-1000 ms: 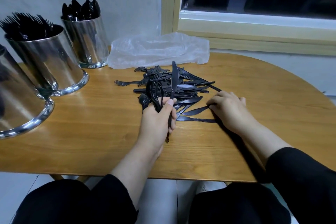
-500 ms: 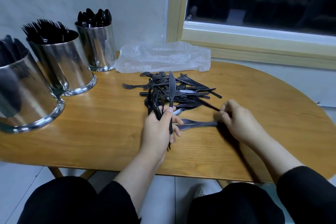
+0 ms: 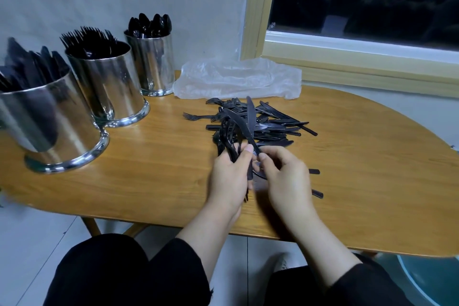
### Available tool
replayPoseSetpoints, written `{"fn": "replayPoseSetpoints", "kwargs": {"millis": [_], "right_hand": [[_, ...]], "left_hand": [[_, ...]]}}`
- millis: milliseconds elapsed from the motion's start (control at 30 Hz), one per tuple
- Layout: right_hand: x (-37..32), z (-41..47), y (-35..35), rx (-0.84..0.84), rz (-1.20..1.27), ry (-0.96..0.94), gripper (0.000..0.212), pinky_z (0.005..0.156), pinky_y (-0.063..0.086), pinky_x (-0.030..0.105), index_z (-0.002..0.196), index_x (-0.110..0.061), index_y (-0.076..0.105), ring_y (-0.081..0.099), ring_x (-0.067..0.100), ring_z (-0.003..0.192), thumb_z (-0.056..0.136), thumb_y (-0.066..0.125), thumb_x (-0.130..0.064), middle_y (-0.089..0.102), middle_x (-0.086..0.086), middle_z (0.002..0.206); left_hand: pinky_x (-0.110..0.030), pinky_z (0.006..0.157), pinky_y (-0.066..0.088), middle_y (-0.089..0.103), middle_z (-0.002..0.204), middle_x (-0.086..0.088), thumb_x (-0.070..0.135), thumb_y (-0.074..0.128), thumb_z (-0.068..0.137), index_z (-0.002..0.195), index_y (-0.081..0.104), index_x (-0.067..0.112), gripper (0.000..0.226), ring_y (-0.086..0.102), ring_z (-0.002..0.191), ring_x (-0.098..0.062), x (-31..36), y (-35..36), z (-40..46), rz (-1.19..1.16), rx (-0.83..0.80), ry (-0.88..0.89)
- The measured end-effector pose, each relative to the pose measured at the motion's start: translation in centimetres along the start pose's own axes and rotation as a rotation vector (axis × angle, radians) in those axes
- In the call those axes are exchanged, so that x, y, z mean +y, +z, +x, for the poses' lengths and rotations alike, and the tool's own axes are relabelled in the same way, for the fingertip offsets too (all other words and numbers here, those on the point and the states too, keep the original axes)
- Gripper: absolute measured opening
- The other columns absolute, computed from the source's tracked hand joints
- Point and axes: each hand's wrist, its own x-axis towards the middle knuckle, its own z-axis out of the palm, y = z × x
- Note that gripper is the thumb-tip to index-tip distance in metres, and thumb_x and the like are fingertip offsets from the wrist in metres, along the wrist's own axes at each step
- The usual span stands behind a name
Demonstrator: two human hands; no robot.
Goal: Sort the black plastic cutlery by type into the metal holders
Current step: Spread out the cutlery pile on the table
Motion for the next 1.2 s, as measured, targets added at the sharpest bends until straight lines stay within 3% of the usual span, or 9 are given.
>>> {"fn": "replayPoseSetpoints", "kwargs": {"millis": [133,333,533,700,800,867,1000,1100,1200], "right_hand": [[0.1,0.1,0.4,0.019,0.019,0.03,0.012,0.076,0.053,0.028,0.096,-0.023,0.077,0.068,0.006,0.083,0.094,0.067,-0.017,0.073,-0.01,0.089],[1.3,0.8,-2.2,0.028,-0.22,-0.18,0.008,0.076,0.045,0.027,0.093,-0.016,0.077,0.058,0.009,0.081,0.093,0.069,-0.013,0.065,-0.006,0.088],[5.0,1.4,-7.3,-0.277,-0.708,-0.058,0.021,0.083,0.051,0.043,0.1,-0.024,0.073,0.059,0.024,0.093,0.088,0.072,-0.04,0.056,-0.006,0.092],[5.2,0.7,-7.7,-0.307,-0.676,-0.139,0.008,0.083,0.05,0.041,0.097,-0.021,0.075,0.059,0.022,0.094,0.092,0.071,-0.027,0.058,-0.004,0.092],[5.3,0.5,-7.3,-0.321,-0.648,-0.145,0.006,0.081,0.049,0.04,0.095,-0.021,0.073,0.059,0.022,0.091,0.093,0.069,-0.025,0.057,-0.004,0.091],[5.4,0.6,-7.4,-0.339,-0.646,-0.125,0.007,0.082,0.048,0.039,0.096,-0.022,0.072,0.058,0.02,0.091,0.092,0.071,-0.028,0.057,-0.005,0.092],[4.5,1.0,-7.9,-0.447,-0.617,-0.017,0.006,0.082,0.042,0.032,0.09,-0.029,0.065,0.056,0.017,0.094,0.092,0.07,-0.029,0.059,-0.008,0.096],[3.9,1.4,-7.8,-0.483,-0.637,0.045,0.013,0.087,0.046,0.037,0.085,-0.031,0.058,0.056,0.017,0.095,0.092,0.068,-0.029,0.06,-0.009,0.097],[4.0,1.0,-7.6,-0.418,-0.566,0.01,0.013,0.073,0.038,0.021,0.085,-0.026,0.058,0.055,0.012,0.085,0.092,0.068,-0.022,0.059,-0.014,0.086]], "left_hand": [[-0.026,0.046,0.036,0.062,0.068,0.002,0.021,0.065,0.101,0.091,0.071,0.017,0.012,0.053,0.059,-0.012,-0.3,-0.1,0.3,-0.016,-0.03,-0.016],[-0.026,0.047,0.039,0.068,0.073,-0.005,0.027,0.064,0.102,0.1,0.073,0.009,0.02,0.056,0.06,-0.017,-0.2,-0.2,0.1,-0.064,0.017,-0.025],[-0.044,0.093,0.055,0.079,0.09,-0.013,0.032,0.059,0.104,0.094,0.076,0.019,0.024,0.075,0.092,-0.03,0.3,-0.3,-0.1,-0.109,0.026,0.032],[-0.038,0.064,0.056,0.065,0.072,-0.005,0.023,0.055,0.107,0.097,0.067,0.011,0.019,0.063,0.061,-0.024,0.8,-0.2,-0.4,-0.157,0.019,0.012],[-0.033,0.051,0.043,0.056,0.068,-0.002,0.026,0.058,0.106,0.085,0.067,0.021,0.023,0.049,0.054,-0.018,0.7,-0.6,-0.4,-0.135,0.022,0.007],[-0.033,0.051,0.034,0.055,0.064,-0.001,0.029,0.058,0.106,0.071,0.067,0.029,0.036,0.047,0.051,-0.016,0.7,-0.8,-0.4,-0.105,0.011,-0.01],[-0.033,0.051,0.033,0.058,0.067,-0.003,0.029,0.058,0.105,0.077,0.064,0.018,0.031,0.049,0.05,-0.015,0.9,-0.5,-0.5,-0.103,0.038,-0.017],[-0.033,0.052,0.033,0.058,0.064,-0.003,0.028,0.057,0.106,0.067,0.071,0.032,0.042,0.049,0.049,-0.014,0.9,-0.4,-0.5,-0.095,0.04,0.001],[-0.034,0.051,0.035,0.059,0.064,-0.003,0.026,0.056,0.106,0.071,0.072,0.033,0.04,0.05,0.051,-0.015,0.8,-0.4,-0.5,-0.1,0.043,0.009]]}}
